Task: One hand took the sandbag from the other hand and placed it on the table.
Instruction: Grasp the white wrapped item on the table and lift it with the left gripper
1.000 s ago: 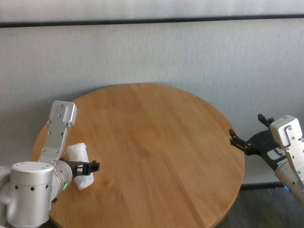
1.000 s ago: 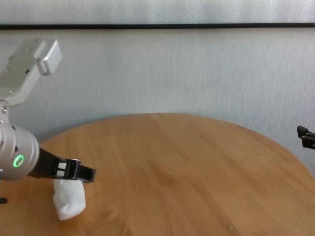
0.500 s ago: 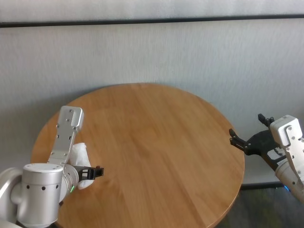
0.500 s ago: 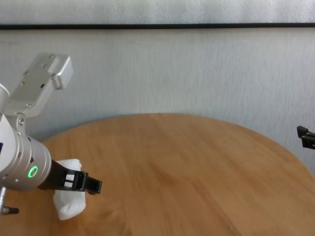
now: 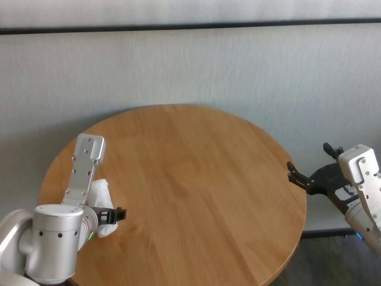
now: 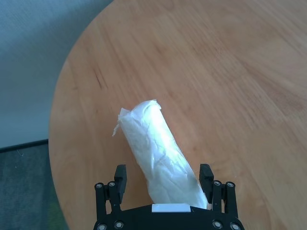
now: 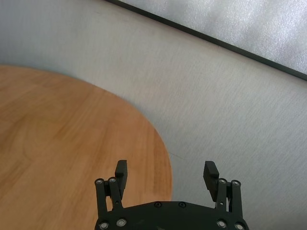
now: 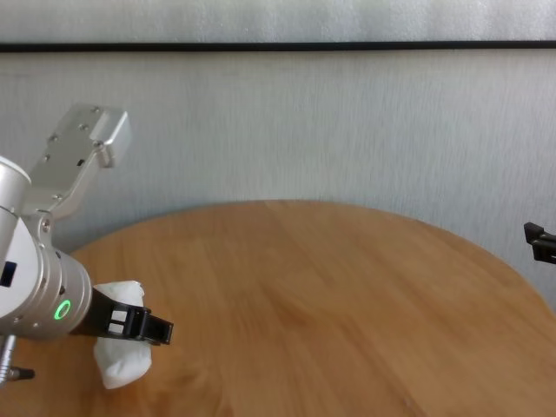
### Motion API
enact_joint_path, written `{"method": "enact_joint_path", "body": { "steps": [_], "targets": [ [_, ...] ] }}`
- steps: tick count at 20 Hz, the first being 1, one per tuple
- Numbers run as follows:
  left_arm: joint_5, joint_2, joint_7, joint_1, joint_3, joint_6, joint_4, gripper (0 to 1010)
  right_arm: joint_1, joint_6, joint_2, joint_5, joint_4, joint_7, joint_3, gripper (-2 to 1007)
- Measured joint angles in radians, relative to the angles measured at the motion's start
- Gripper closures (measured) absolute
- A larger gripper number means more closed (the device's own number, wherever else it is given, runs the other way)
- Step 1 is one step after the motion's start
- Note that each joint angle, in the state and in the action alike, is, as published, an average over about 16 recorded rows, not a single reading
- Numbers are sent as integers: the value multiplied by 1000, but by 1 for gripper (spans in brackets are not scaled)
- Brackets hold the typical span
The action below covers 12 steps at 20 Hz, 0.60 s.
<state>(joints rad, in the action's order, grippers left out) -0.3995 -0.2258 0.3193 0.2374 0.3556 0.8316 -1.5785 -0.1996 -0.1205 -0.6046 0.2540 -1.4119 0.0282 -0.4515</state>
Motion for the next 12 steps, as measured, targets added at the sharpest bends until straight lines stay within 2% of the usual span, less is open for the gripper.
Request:
{"method": "enact_joint_path", "body": {
  "steps": [12],
  "targets": [
    [21, 25, -18, 26, -9, 0, 51, 8, 0, 0, 0, 0, 0, 0, 0, 4]
  ]
}}
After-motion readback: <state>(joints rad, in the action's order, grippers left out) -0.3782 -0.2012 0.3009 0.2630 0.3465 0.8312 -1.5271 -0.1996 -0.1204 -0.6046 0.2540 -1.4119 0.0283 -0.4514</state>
